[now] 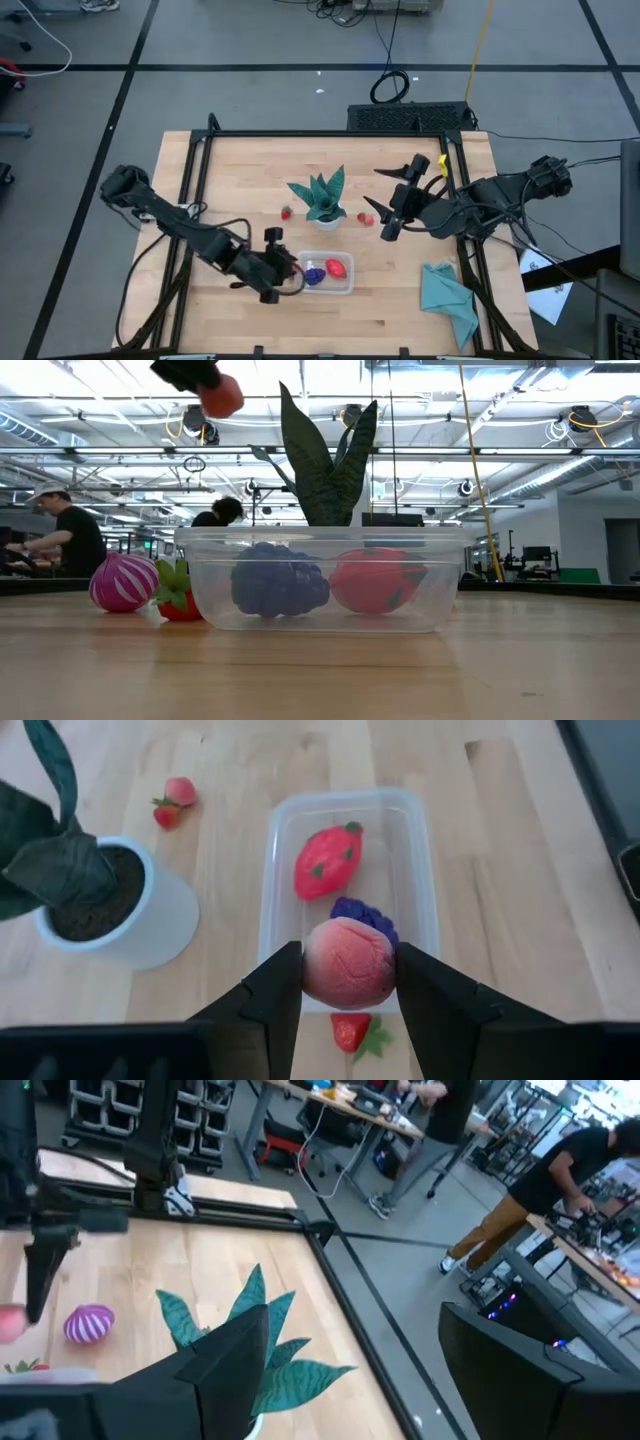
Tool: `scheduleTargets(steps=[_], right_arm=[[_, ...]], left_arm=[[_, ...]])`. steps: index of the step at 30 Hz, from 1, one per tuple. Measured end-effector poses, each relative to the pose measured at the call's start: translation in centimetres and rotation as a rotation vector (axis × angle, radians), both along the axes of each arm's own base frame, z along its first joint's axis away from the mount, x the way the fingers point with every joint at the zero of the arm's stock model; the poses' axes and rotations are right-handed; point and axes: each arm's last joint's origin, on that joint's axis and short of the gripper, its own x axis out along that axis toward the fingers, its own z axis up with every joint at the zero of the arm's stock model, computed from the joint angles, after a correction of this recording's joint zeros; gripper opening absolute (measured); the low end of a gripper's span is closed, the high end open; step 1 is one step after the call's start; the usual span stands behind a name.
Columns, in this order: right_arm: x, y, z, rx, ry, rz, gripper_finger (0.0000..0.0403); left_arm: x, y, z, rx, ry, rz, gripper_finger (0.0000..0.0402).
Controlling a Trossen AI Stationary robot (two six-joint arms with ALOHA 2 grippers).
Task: Pick and placing Produce into tupperware
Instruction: Put the left pink peach into the transparent bin
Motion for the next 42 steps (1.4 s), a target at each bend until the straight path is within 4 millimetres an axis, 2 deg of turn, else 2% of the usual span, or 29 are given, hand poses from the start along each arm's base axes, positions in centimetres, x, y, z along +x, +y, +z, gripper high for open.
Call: scheduleTargets(steps=[5, 13, 18, 26, 36, 42], right_arm=[[-0.5, -0.2, 0.9, -0.019, -0.035, 0.014, 0.0281], [-1.0, -0.5, 2.6, -0.037, -0.130, 0.034, 0.0281], [-1.1, -0.5, 2.8, -0.040, -0.141, 0.038, 0.0281], [-1.1, -0.5, 2.8, -0.039, -0.143, 0.038, 0.0281], [-1.1, -0.5, 2.8, -0.038, -0.143, 0.039, 0.0281], [-1.1, -0.4, 2.8, -0.036, -0.143, 0.040, 0.0281]], left_arm=[[1.9, -0.5, 0.0, -0.001, 0.069, 0.042, 0.0152], [3.9, -0.5, -2.7, -0.046, 0.217, 0.080, 0.0152], [4.3, -0.4, -3.4, -0.070, 0.246, 0.091, 0.0152], [4.4, -0.3, -3.3, -0.089, 0.244, 0.116, 0.0152], [5.6, 0.3, -5.4, -0.088, 0.292, 0.125, 0.0152], [6.1, 0.6, -5.7, -0.096, 0.287, 0.113, 0.0152]])
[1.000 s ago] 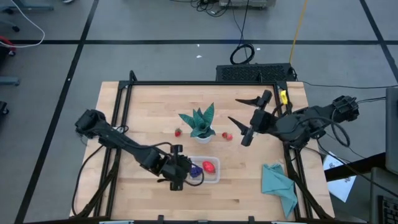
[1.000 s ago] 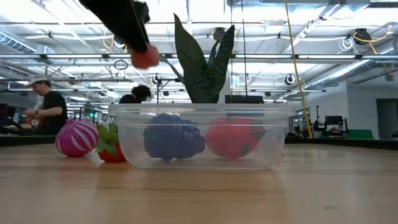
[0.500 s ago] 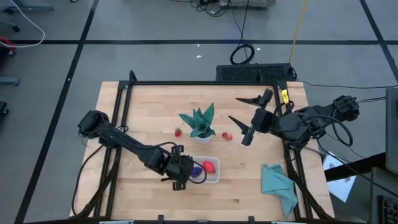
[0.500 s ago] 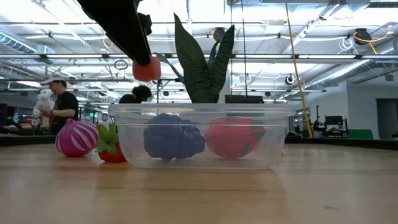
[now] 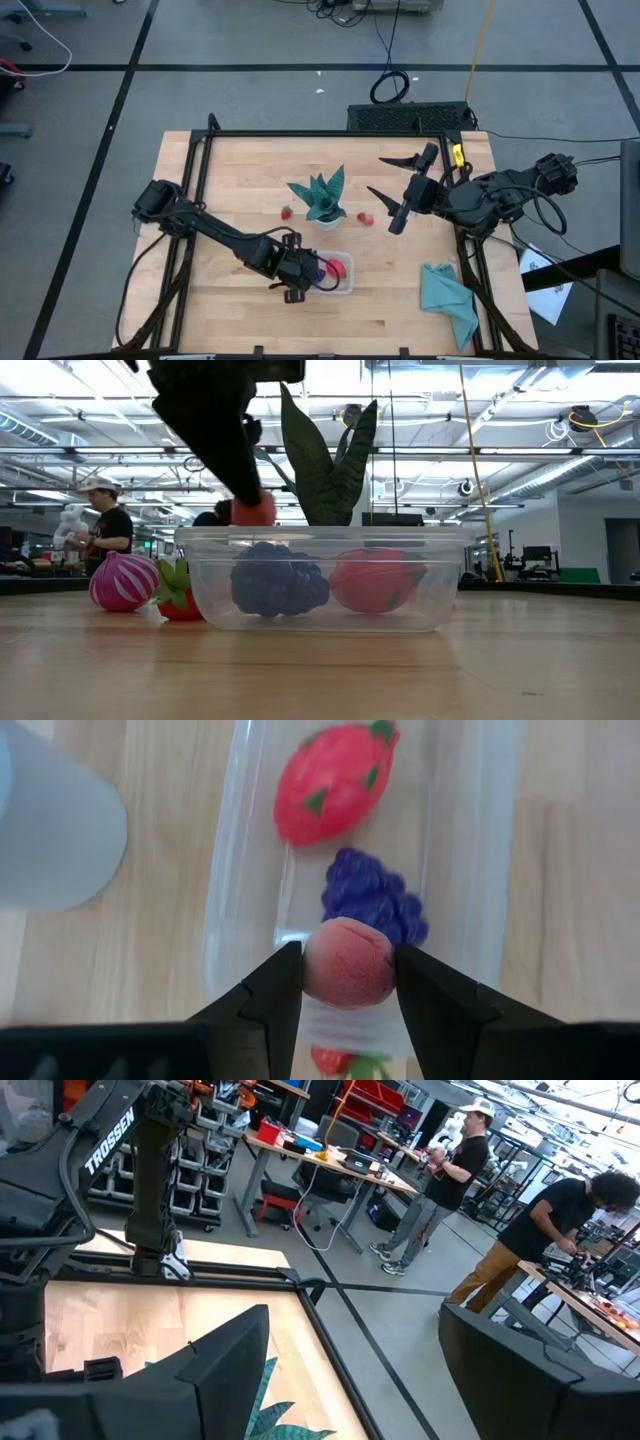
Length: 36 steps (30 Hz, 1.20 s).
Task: Pick and placing Produce into tupperware
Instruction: Put the left pink peach into the transparent bin, then put the top left red strawberry into the transparent bin
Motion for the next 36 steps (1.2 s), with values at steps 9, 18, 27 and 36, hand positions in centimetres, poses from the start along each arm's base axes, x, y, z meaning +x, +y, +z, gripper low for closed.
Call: scheduleTargets(steps=[9, 18, 27, 36], right_arm=[[0.01, 0.01, -0.01, 0.001, -0.001, 0.000, 0.0281], [0.01, 0.01, -0.01, 0.002, -0.001, 0.000, 0.0281], [0.01, 0.01, -0.01, 0.002, -0.001, 0.000, 0.0281], [0.01, 0.02, 0.00, 0.002, -0.001, 0.001, 0.0281]], left_arm=[[-0.07, 0.25, -0.38, 0.005, 0.019, 0.003, 0.0152], [0.12, 0.67, -0.36, 0.003, 0.017, 0.017, 0.0153], [0.20, 0.86, -0.36, -0.004, 0.016, 0.036, 0.0196], [0.27, 0.85, -0.32, 0.017, 0.006, 0.008, 0.0223]])
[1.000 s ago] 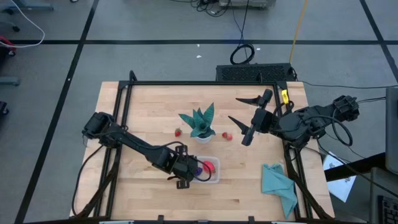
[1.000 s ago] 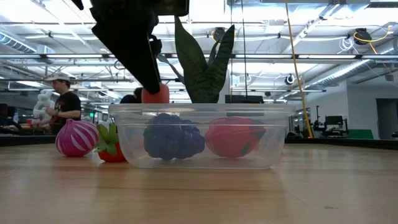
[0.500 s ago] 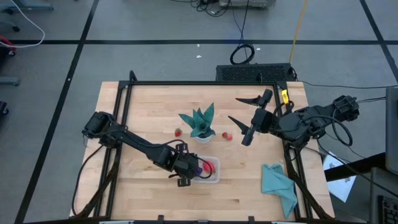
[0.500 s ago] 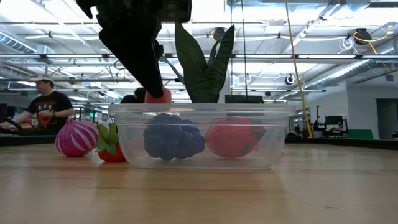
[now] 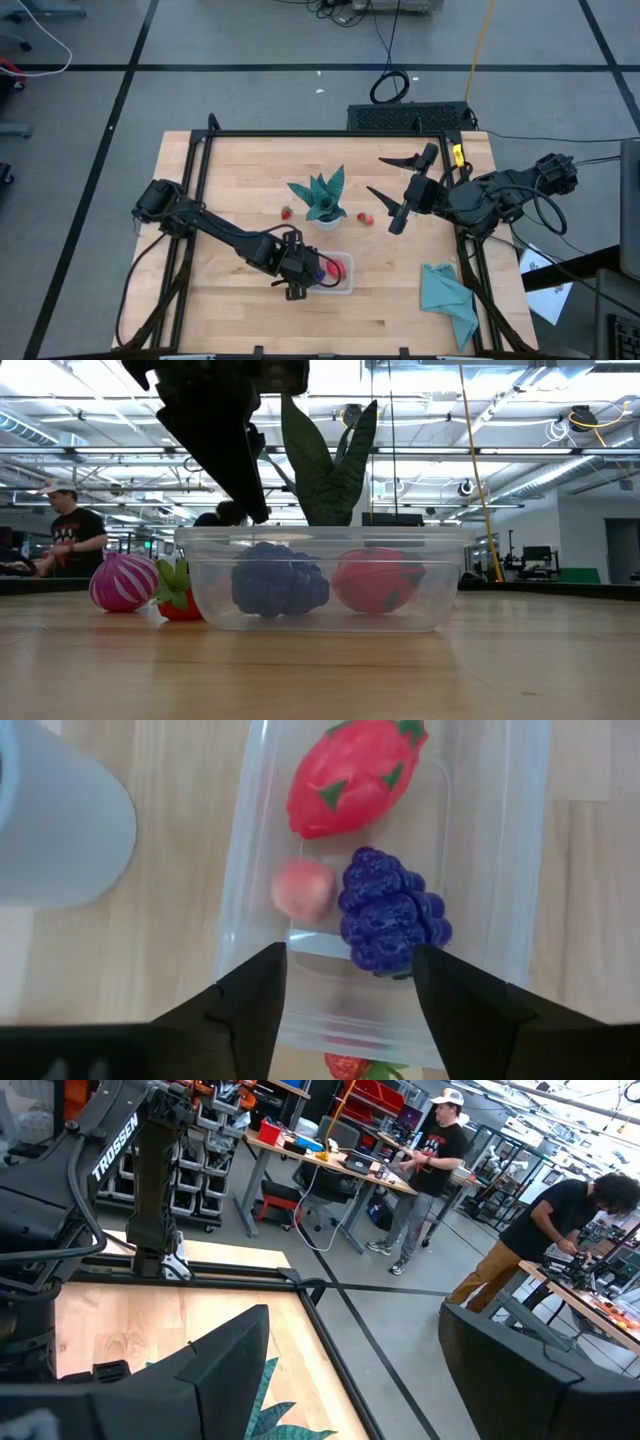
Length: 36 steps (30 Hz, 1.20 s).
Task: Pick and placing Produce into tupperware
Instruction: Put the top left red strawberry into the transparent bin
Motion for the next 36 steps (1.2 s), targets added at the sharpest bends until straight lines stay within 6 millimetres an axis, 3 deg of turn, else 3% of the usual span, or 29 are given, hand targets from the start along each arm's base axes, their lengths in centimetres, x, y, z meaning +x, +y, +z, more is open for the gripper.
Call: scheduleTargets(steps=[7, 13, 17, 19, 24, 31, 36], right_arm=[[0.0, 0.0, 0.0, 0.000, 0.000, 0.000, 0.0281], [0.0, 0.0, 0.0, 0.000, 0.000, 0.000, 0.0281], [0.0, 0.0, 0.0, 0.000, 0.000, 0.000, 0.0281], [0.0, 0.0, 0.0, 0.000, -0.001, 0.000, 0.0281], [0.0, 0.0, 0.1, 0.007, -0.014, 0.000, 0.0281], [0.0, 0.0, 0.1, 0.019, -0.021, -0.002, 0.0281], [0.0, 0.0, 0.1, 0.009, -0.015, 0.000, 0.0281]], left_arm=[[-1.2, 0.3, 2.3, 0.004, -0.034, 0.024, 0.0206], [-4.5, -0.7, 5.2, -0.015, -0.011, 0.029, 0.0182], [-7.0, -0.9, 6.2, 0.050, 0.052, 0.071, 0.0166], [-8.2, -0.4, 6.4, 0.112, 0.112, 0.108, 0.0158], [-9.0, 1.0, 6.6, 0.296, 0.128, 0.156, 0.0154], [-10.1, 4.6, 6.1, 0.311, 0.152, 0.245, 0.0159], [-11.7, 6.8, 4.1, 0.278, 0.093, 0.275, 0.0159]])
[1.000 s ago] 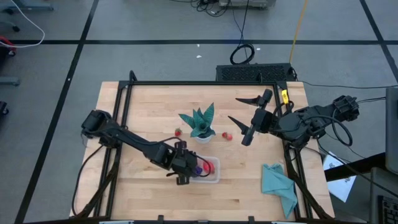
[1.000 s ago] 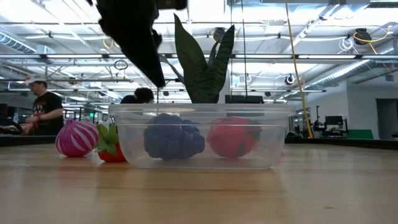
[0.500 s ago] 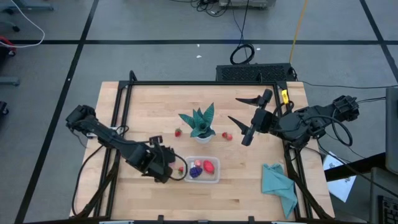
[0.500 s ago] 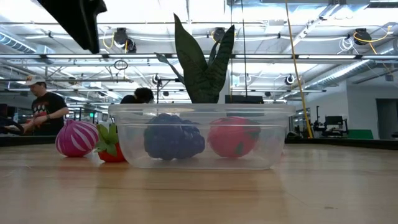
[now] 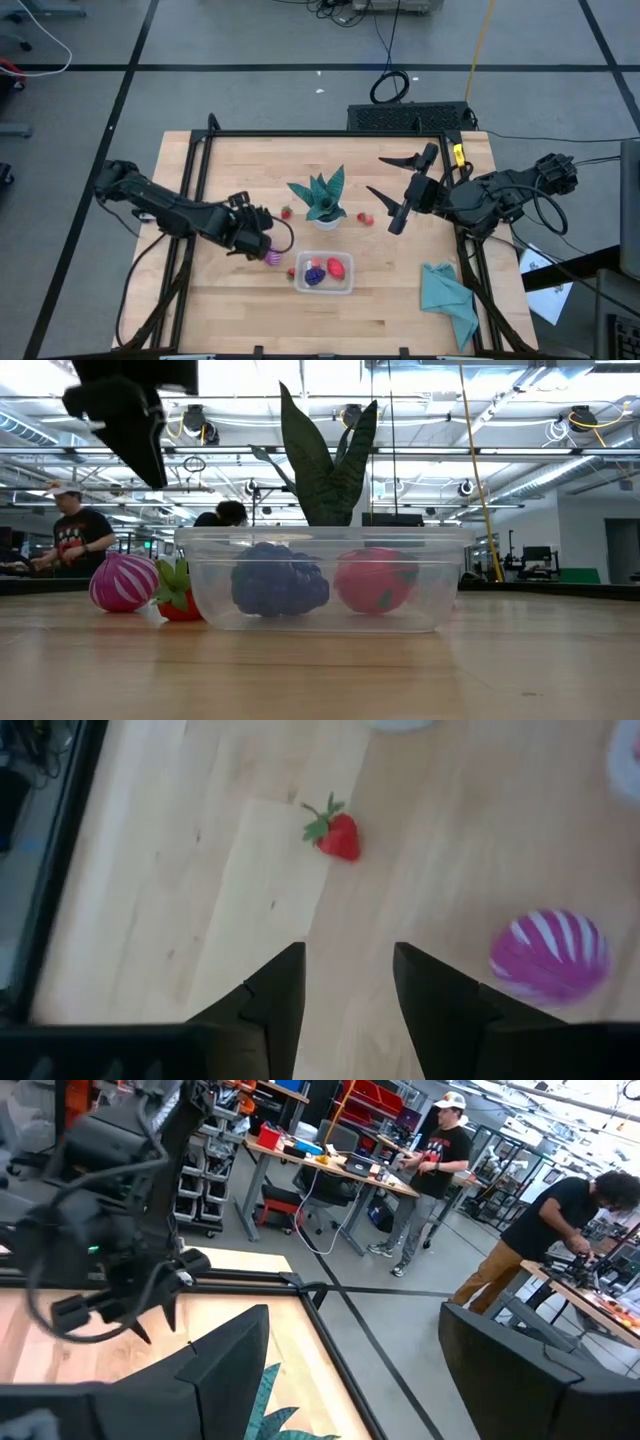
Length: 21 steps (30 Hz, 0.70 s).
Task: Pick and placing Produce into tupperware
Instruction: Put the top left red strawberry into the transparent bin
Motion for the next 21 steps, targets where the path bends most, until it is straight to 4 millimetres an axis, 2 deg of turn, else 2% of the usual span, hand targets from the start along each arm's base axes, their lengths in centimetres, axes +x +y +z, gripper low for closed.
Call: scheduleTargets(steps=[5, 11, 16, 21], right_arm=[[0.0, 0.0, 0.1, 0.001, -0.005, 0.000, 0.0281], [0.0, 0.0, 0.1, 0.001, -0.005, 0.000, 0.0281], [0.0, 0.0, 0.1, -0.003, -0.003, 0.000, 0.0281], [0.0, 0.0, 0.1, -0.003, -0.003, 0.001, 0.0281]], left_arm=[[-1.5, 2.0, -1.9, -0.003, -0.056, 0.003, 0.0159], [-3.1, 4.0, -3.3, -0.023, -0.174, 0.059, 0.0159], [-3.5, 4.9, -4.1, -0.047, -0.332, 0.054, 0.0159], [-3.6, 5.7, -5.5, -0.081, -0.387, 0.071, 0.0159]])
